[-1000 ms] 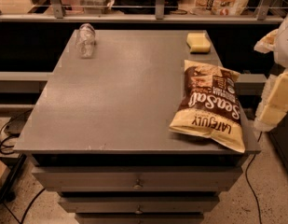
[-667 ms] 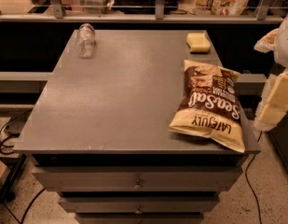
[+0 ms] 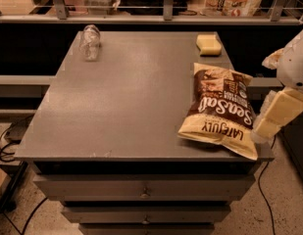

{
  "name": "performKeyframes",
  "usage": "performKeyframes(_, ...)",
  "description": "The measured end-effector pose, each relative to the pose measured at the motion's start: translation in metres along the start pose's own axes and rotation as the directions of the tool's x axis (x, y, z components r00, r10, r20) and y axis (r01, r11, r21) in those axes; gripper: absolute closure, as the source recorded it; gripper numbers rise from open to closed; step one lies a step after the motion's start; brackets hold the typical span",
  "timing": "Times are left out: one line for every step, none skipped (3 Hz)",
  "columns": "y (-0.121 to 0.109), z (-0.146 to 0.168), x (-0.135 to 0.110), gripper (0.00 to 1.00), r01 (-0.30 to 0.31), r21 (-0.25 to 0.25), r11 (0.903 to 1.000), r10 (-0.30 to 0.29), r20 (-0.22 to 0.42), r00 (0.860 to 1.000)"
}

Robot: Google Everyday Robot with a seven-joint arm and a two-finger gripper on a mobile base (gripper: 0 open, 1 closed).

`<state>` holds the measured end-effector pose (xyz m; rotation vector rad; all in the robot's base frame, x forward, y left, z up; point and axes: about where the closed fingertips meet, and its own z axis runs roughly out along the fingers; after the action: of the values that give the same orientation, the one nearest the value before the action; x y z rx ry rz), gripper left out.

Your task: Pick brown chip bag

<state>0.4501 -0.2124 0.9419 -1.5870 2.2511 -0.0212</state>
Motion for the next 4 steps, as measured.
performKeyframes(-0.005, 0.034, -0.008, 0.0, -0.042, -0.034, 0.9985, 0.045, 0.071, 0.996)
performKeyframes(-0.006, 0.061, -0.009, 0.0, -0.064, -0.083, 0.9944, 0.072, 0.094, 0.993)
performKeyframes(-0.003, 0.094, -0.001, 0.02, -0.12, -0.166, 0.9788, 0.141, 0.123, 0.982)
performKeyframes(-0.001, 0.105, 0.004, 0.33, -0.152, -0.214, 0.965, 0.185, 0.144, 0.972)
